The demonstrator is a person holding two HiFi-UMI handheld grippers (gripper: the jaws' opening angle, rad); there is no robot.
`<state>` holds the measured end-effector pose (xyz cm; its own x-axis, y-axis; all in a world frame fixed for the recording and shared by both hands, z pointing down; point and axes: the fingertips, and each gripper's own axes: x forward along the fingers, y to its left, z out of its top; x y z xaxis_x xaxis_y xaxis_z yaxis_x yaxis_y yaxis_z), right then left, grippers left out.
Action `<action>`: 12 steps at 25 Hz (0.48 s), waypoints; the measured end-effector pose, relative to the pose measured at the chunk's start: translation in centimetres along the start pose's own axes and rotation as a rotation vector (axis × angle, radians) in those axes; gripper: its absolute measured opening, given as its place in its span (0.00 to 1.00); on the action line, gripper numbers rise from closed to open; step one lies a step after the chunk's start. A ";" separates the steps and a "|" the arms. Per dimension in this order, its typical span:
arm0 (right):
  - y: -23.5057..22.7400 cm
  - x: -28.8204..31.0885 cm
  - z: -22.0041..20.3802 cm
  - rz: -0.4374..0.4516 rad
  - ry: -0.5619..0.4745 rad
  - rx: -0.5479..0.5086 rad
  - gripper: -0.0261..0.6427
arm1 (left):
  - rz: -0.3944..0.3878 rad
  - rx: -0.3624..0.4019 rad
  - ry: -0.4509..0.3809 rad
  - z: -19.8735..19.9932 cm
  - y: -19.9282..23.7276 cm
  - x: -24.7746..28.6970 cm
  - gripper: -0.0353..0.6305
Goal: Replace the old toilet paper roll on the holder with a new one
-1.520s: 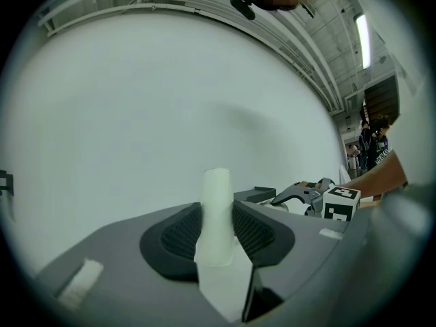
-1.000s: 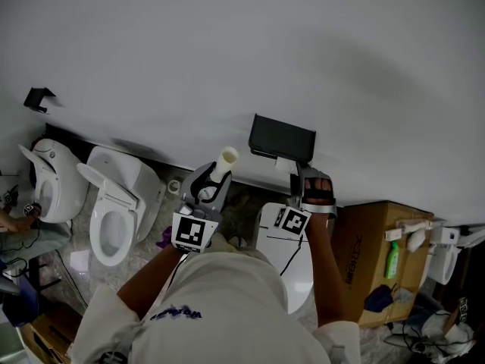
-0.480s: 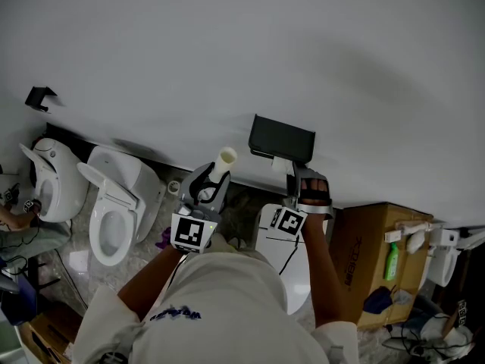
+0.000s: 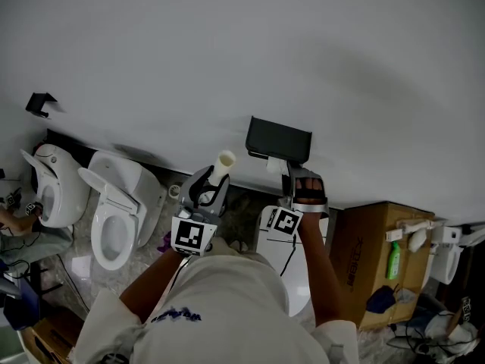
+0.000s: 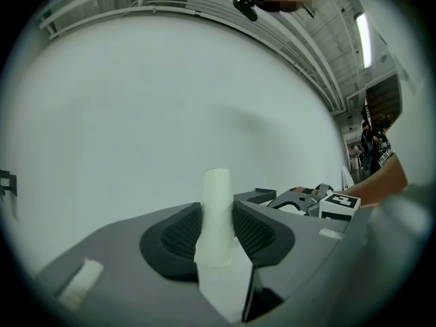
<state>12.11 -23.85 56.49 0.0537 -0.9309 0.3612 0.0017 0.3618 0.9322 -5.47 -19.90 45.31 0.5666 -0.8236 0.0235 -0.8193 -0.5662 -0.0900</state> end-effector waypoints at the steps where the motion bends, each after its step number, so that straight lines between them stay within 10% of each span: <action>1: 0.0 0.0 0.1 0.000 -0.001 -0.001 0.43 | 0.001 -0.002 -0.006 0.2 -0.1 0.0 0.28; 12: 0.0 0.5 1.4 0.004 -0.033 0.003 0.43 | 0.012 -0.003 0.014 -0.2 0.2 -0.1 0.28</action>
<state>10.72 -24.42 56.71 0.0210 -0.9307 0.3653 -0.0017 0.3653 0.9309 -5.72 -19.97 45.44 0.5554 -0.8308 0.0365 -0.8264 -0.5563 -0.0872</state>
